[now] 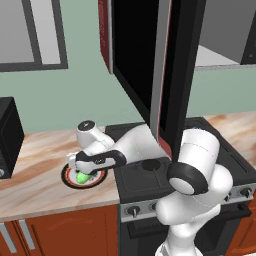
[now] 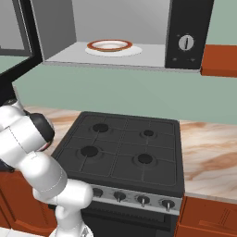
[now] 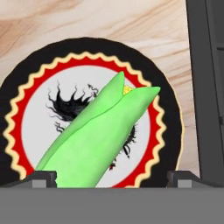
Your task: Pick the corn from the counter and place it in the microwave. Then turn on the microwave.
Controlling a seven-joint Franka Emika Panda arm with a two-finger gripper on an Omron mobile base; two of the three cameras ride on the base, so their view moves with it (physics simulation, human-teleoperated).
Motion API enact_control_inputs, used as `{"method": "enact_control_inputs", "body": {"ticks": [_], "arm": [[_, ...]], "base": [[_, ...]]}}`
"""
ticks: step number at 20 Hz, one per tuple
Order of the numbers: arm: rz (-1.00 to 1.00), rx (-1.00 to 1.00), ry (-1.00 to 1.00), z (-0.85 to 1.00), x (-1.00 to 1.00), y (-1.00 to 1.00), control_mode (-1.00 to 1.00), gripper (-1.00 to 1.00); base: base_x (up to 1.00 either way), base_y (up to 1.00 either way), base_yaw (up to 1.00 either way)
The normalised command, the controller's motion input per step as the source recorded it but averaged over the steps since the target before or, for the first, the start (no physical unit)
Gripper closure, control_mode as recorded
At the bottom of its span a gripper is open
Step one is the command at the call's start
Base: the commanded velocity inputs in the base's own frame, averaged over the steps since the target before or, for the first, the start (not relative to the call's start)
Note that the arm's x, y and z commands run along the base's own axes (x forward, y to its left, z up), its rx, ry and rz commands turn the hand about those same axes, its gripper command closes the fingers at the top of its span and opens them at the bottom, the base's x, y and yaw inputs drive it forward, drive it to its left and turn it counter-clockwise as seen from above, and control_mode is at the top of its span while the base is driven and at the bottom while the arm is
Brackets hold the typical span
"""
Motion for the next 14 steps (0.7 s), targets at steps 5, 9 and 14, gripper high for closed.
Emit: {"method": "enact_control_inputs", "body": {"ticks": [5, 9, 14], "arm": [[-0.04, 0.00, -0.01, -0.08, 0.00, 0.06, -1.00, -1.00], [-0.04, 0.00, -0.02, -0.10, 0.01, 0.07, -1.00, -1.00], [-0.04, 0.00, -0.02, -0.05, 0.00, 0.10, -1.00, -1.00]], "base": [[0.00, 0.00, 0.00], [0.00, 0.00, 0.00], [0.00, 0.00, 0.00]]}}
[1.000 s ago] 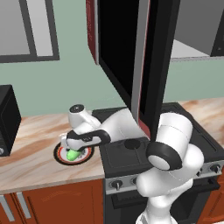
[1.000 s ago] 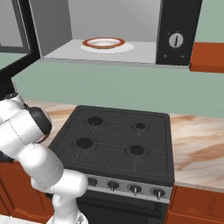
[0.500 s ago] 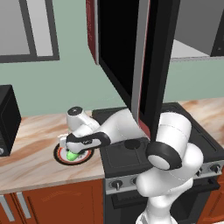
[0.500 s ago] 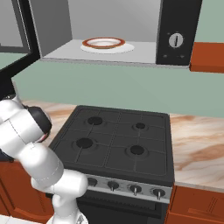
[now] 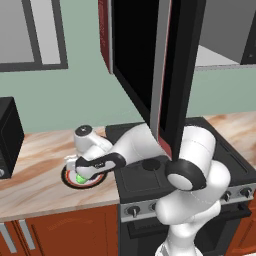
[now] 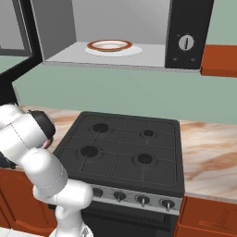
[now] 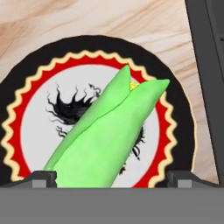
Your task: Pick the corn from the counter and place it in the microwave. Then turn on the microwave.
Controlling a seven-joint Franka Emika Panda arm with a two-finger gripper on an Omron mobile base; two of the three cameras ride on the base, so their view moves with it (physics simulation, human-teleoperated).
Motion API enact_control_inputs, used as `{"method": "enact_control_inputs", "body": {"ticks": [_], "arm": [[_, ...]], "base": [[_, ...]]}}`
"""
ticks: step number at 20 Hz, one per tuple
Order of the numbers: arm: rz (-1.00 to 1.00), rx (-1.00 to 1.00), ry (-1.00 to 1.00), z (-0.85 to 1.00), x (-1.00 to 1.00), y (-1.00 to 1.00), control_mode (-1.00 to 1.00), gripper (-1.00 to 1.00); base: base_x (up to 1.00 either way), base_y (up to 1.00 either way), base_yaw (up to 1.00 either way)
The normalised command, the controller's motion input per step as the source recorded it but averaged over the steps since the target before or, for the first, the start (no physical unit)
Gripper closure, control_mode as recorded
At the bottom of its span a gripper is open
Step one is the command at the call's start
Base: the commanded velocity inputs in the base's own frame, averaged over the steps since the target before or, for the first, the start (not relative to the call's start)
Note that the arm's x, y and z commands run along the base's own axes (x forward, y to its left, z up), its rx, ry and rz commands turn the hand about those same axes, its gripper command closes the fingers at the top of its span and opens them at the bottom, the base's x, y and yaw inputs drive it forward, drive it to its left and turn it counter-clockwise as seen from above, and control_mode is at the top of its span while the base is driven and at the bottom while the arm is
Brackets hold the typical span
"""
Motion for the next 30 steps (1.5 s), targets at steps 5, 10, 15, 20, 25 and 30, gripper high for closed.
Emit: {"method": "enact_control_inputs", "body": {"ticks": [5, 10, 15, 20, 25, 30], "arm": [[-0.06, 0.00, 0.00, -0.05, 0.00, 0.11, -1.00, -1.00], [-0.08, 0.00, 0.00, -0.09, 0.00, 0.06, -1.00, -1.00], [-0.09, 0.00, 0.00, -0.13, 0.00, 0.08, -1.00, -1.00], [-0.11, 0.00, -0.01, -0.20, -0.03, 0.06, -1.00, -1.00], [-0.11, 0.01, -0.02, -0.26, 0.00, 0.05, -1.00, -1.00], [-0.11, 0.01, 0.00, -0.29, 0.00, 0.00, -1.00, -1.00]], "base": [[0.00, 0.00, 0.00], [0.00, 0.00, 0.00], [0.00, 0.00, 0.00], [0.00, 0.00, 0.00], [0.00, 0.00, 0.00], [0.00, 0.00, 0.00]]}}
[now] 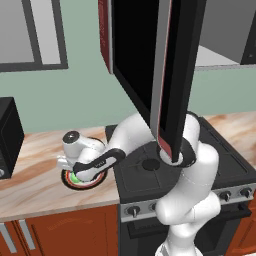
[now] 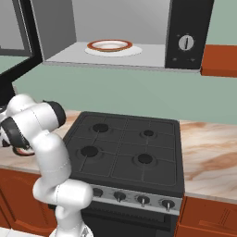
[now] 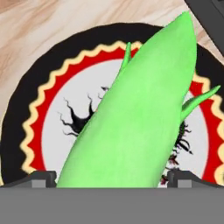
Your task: Pick the corn from the counter and place it in the microwave. Then turn on the microwave.
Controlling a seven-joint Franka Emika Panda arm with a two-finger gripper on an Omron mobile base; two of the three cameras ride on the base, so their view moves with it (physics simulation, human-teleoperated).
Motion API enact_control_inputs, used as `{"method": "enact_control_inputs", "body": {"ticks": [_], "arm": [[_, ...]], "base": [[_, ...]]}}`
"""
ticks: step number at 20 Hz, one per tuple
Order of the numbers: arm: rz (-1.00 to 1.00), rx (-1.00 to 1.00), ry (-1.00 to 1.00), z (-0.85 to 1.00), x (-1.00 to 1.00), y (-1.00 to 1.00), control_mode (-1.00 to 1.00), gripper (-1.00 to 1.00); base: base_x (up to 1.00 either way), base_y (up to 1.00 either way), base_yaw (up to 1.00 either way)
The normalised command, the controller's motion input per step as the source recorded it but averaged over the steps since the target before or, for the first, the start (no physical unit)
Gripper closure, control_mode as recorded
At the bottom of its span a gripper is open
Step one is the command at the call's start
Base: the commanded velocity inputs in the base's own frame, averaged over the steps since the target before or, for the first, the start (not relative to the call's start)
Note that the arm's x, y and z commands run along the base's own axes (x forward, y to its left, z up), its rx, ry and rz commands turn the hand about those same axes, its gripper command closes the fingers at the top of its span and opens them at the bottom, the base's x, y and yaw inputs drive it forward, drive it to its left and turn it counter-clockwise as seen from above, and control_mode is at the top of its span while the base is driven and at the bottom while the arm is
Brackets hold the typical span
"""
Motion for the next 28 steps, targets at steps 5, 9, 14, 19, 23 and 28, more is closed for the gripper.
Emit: {"method": "enact_control_inputs", "body": {"ticks": [5, 9, 14, 19, 23, 28], "arm": [[-0.10, 0.02, 0.00, -0.29, 0.00, 0.00, -1.00, -1.00], [-0.10, 0.03, 0.00, -0.32, -0.03, 0.00, -1.00, 1.00], [-0.09, 0.03, 0.04, -0.24, -0.01, -0.03, -1.00, 1.00], [-0.01, -0.01, 0.00, -0.17, -0.01, -0.42, -1.00, 1.00], [0.00, -0.02, -0.02, -0.07, -0.05, -0.43, -1.00, 1.00], [0.03, 0.00, -0.07, -0.02, -0.12, -0.29, -1.00, 1.00]], "base": [[0.00, 0.00, 0.00], [0.00, 0.00, 0.00], [0.00, 0.00, 0.00], [0.00, 0.00, 0.00], [0.00, 0.00, 0.00], [0.00, 0.00, 0.00]]}}
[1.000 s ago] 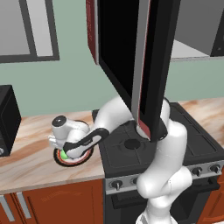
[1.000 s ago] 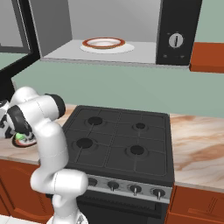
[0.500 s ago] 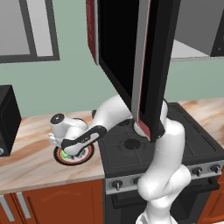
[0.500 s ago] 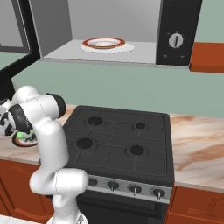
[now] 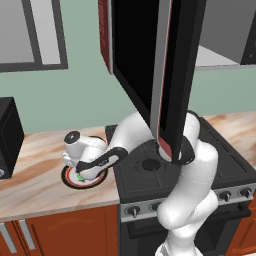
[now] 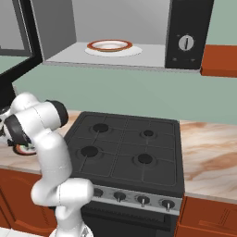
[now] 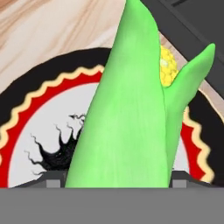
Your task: Pick the corn from the counter and place it in the microwave. Then turn on the microwave.
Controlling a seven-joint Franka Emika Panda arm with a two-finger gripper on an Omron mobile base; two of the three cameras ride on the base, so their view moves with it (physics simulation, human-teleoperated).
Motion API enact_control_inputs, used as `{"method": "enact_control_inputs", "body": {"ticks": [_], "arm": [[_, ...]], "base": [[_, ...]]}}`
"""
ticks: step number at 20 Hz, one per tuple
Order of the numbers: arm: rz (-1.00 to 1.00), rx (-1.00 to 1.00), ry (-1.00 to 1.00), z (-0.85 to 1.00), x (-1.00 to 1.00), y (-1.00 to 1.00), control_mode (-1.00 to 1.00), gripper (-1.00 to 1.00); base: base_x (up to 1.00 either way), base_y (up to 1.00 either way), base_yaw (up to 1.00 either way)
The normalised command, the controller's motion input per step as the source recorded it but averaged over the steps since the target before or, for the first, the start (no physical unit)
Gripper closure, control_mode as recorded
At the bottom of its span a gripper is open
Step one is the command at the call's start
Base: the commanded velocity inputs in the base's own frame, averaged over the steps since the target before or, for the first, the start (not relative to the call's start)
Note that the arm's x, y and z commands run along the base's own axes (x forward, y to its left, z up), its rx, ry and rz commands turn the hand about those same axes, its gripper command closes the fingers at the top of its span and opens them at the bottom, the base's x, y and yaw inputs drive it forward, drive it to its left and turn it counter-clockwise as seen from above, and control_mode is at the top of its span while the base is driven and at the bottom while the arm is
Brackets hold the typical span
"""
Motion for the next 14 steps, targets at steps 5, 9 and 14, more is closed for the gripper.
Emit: {"method": "enact_control_inputs", "body": {"ticks": [5, 9, 14], "arm": [[0.02, 0.00, -0.11, 0.16, -0.13, -0.27, -1.00, 1.00], [0.03, 0.00, -0.07, 0.32, -0.01, -0.24, -1.00, 1.00], [0.04, 0.00, -0.02, 0.29, 0.00, -0.18, -1.00, 1.00]], "base": [[0.00, 0.00, 0.00], [0.00, 0.00, 0.00], [0.00, 0.00, 0.00]]}}
